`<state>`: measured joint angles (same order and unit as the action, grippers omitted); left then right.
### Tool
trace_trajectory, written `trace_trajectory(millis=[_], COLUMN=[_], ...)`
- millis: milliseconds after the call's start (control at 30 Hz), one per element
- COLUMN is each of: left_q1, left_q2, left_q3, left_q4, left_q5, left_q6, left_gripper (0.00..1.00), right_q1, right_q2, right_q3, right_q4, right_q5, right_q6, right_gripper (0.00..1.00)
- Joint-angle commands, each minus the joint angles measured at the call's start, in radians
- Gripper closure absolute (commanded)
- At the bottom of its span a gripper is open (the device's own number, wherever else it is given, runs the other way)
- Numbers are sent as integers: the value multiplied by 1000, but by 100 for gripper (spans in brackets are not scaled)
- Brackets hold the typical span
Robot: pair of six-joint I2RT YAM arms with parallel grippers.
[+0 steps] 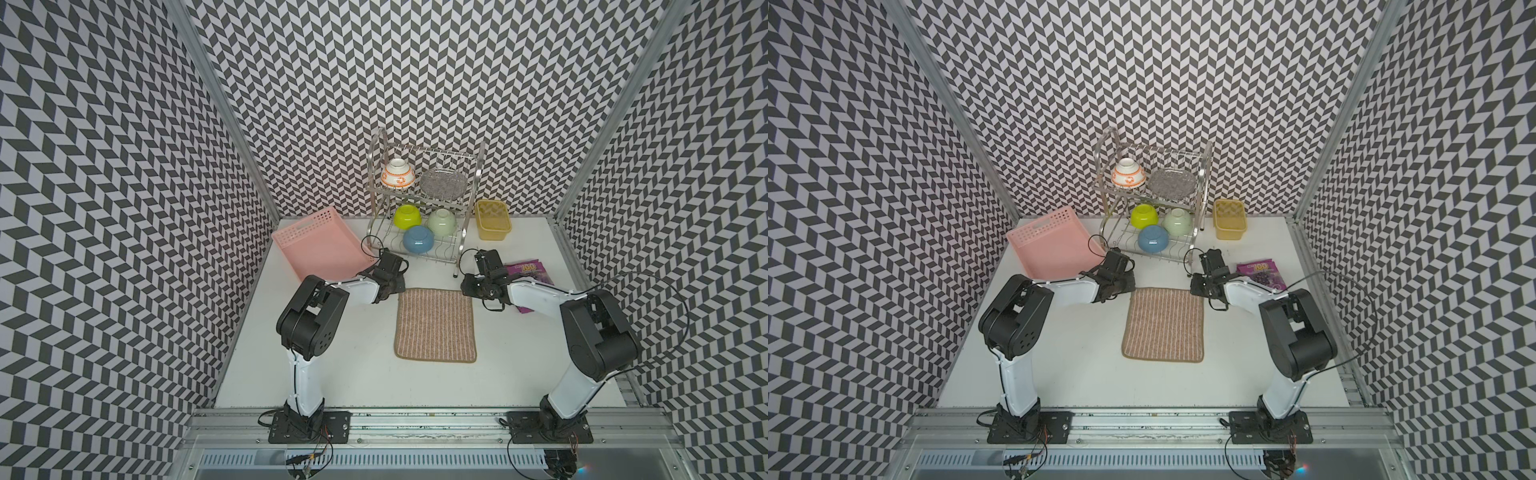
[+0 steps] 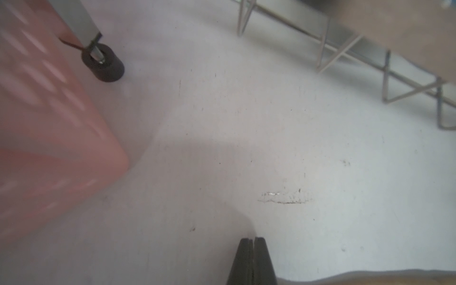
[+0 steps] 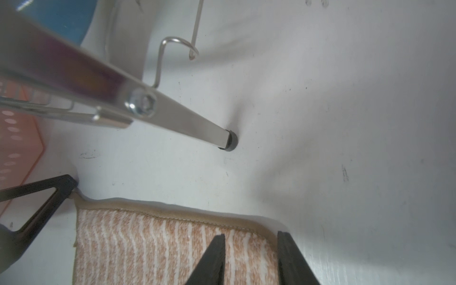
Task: Fold the square dishcloth
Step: Fold the cleaning item at the center of the board.
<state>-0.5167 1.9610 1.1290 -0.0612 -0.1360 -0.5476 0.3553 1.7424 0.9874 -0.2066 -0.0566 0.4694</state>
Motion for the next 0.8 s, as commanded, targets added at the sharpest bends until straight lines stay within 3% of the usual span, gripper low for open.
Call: trace_trajectory(millis=[0,267,600,767], left_q1=[-1,-1,-2,0], left_q2=[-9,-5,-28,-78], left_q3=[-30,-33,-42,-68], left_q4=[-53,-51,-51,-13], left_q5=[13,12,-3,-16], left_q6=[10,10,14,20], left_gripper=[100,100,100,100], right_q1=[-6,-4,-4,-4], right_q2=[28,75,76,64], right_q3=[13,13,12,28], right_q4=[-4,5,14,17], right_q5=[5,17,15,22], right_q6=[-9,-16,-23,-36], right_gripper=[62,65,88,92])
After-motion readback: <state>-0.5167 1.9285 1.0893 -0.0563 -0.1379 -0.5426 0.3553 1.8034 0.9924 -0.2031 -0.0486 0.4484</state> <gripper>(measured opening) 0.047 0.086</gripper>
